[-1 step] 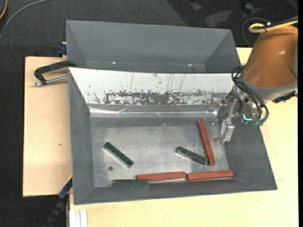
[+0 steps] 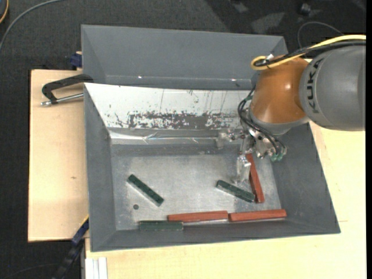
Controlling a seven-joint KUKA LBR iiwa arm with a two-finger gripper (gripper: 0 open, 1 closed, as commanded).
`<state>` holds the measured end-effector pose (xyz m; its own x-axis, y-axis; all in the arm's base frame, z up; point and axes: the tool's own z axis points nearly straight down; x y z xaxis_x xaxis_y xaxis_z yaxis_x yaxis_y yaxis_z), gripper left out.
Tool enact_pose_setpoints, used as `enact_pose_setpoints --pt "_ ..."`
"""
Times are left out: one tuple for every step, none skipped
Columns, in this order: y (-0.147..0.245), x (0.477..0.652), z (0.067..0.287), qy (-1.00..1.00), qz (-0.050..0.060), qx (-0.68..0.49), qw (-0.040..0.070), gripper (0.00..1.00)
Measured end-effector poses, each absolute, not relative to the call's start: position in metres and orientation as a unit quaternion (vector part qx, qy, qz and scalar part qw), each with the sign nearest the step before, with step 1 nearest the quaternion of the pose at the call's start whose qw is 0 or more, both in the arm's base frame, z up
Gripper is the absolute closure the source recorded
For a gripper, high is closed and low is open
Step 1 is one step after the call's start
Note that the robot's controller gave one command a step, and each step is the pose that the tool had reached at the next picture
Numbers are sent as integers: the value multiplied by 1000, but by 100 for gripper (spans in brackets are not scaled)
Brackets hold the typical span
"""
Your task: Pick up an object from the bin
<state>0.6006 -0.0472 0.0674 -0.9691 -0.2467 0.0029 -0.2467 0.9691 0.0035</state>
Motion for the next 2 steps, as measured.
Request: enact_pose_setpoints --pt "-81 533 73 -972 0 234 0 0" --pt "-54 518 72 -967 0 257 -3 0"
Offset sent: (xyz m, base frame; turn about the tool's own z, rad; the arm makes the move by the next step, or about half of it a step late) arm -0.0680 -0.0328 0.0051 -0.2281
